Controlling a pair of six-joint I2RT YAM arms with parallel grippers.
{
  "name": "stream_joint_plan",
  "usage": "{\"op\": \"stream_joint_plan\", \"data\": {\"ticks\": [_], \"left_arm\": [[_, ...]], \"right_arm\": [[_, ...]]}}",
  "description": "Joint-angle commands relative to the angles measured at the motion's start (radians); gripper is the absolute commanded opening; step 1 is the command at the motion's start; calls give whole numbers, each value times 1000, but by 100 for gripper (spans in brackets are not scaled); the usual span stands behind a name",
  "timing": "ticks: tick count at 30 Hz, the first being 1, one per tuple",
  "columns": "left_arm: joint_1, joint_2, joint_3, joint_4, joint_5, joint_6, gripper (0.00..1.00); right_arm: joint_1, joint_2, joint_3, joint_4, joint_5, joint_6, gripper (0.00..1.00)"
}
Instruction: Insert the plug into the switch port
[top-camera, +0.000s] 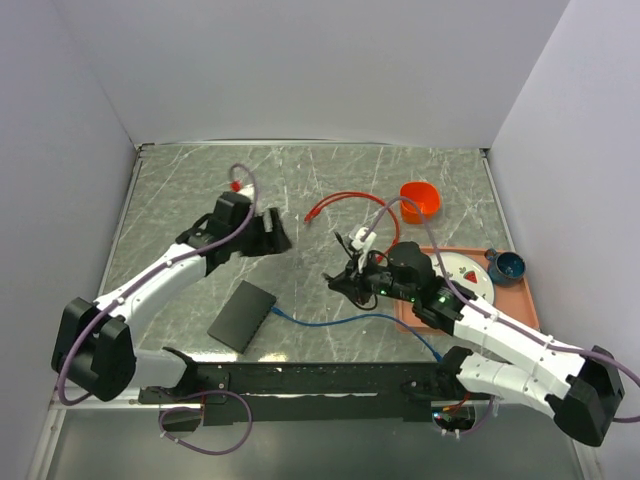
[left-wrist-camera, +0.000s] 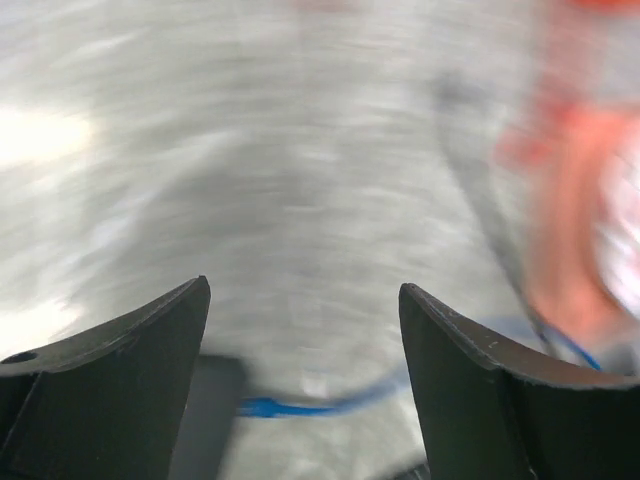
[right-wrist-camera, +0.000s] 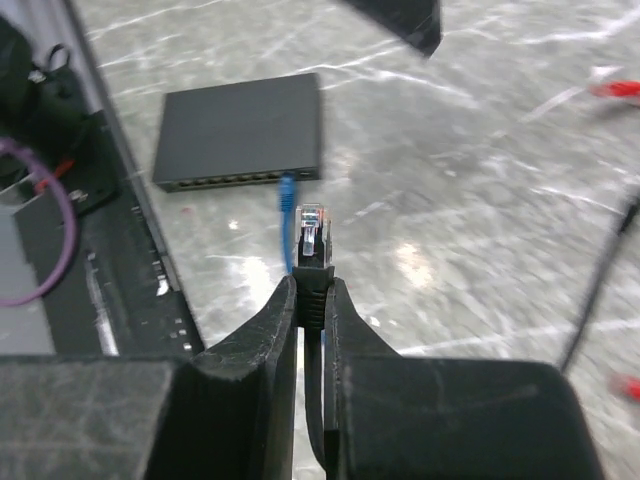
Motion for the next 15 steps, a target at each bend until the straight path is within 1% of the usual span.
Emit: {"op": "stream_joint_plan", "data": {"ticks": [1, 4, 8, 12, 13, 15], "left_arm": [[95, -46, -128, -117, -333, -126, 81], [147, -90, -231, -99, -337, -181, 81], [170, -124, -334, -85, -339, -245, 80], [177, -127, -413, -66, -322, -270, 80], [178, -126, -421, -59, -319, -276, 79], [177, -129, -430, -48, -299, -287, 80]], "right_arm": [[83, 60, 56, 43, -32, 16, 0], [143, 153, 68, 83, -8, 47, 0], [259, 276, 114, 110, 8, 79, 0], [310, 413, 148, 144, 20, 128, 0], [315, 460, 156, 150, 17, 137, 0], [325, 502, 168, 176, 26, 160, 0]]}}
